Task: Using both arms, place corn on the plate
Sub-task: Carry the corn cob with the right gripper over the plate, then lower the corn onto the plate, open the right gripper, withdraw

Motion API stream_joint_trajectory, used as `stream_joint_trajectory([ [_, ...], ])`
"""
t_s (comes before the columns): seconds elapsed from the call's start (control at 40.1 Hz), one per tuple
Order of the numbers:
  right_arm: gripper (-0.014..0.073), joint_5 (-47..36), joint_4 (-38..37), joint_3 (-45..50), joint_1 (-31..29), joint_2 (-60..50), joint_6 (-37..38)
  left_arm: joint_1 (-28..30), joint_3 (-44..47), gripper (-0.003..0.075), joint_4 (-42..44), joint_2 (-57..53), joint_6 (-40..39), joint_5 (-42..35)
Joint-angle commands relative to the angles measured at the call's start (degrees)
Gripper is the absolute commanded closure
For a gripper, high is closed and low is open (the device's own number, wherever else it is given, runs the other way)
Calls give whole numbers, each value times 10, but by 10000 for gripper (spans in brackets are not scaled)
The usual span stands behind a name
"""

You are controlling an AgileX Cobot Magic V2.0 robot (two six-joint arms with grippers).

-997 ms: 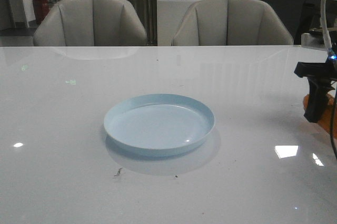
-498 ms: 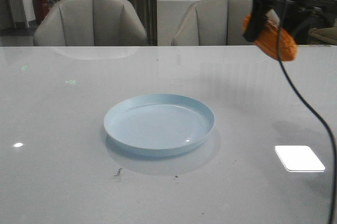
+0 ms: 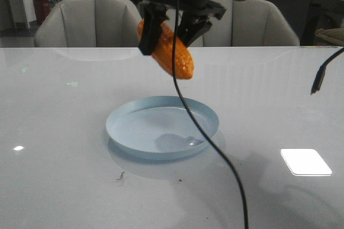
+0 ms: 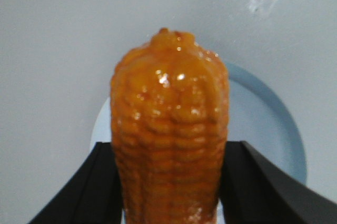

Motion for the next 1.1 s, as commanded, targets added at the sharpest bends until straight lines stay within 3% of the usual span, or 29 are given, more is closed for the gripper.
stream_joint_trajectory([
  [0.0,152,-3,11,-19,8,-1,-7,1,-16,213,2,-2,-5,-45],
  [0.199,50,21,11,-19,10,45,-7,1,-16,213,2,-2,-5,-45],
  [0.498,53,28,11,-32,10,45,-5,1,-16,213,2,-2,-5,-45],
  [0.748,53,89,-44,-118,9,31,-5,1,-16,213,2,-2,-5,-45],
  [1.072,53,120,-64,-158,-1,-43,-11,1,-16,213,2,-2,-5,-45],
])
